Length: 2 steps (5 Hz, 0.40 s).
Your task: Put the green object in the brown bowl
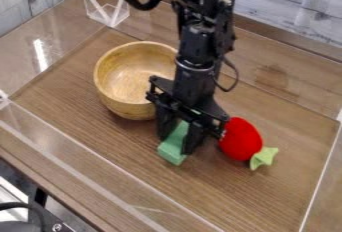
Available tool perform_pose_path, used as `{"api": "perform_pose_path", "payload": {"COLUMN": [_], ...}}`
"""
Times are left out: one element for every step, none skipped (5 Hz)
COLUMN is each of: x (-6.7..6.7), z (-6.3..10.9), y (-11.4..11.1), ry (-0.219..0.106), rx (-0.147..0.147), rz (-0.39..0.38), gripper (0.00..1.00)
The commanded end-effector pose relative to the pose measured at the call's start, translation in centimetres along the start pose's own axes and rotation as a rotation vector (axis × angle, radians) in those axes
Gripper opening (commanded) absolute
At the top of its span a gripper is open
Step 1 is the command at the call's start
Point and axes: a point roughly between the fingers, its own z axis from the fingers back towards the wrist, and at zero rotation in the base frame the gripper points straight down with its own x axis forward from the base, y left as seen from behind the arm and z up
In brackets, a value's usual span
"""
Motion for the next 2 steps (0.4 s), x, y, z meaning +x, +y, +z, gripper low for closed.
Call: {"api": "perform_pose_path", "payload": {"x": [0.78,1.19], "z": [1.37,1.65], "y": [-0.65,-1.04], "ry": [-0.046,-0.045], "rx": [0.0,0.002], "rz": [-0.001,-0.01], "gripper": [0.0,0.0]}}
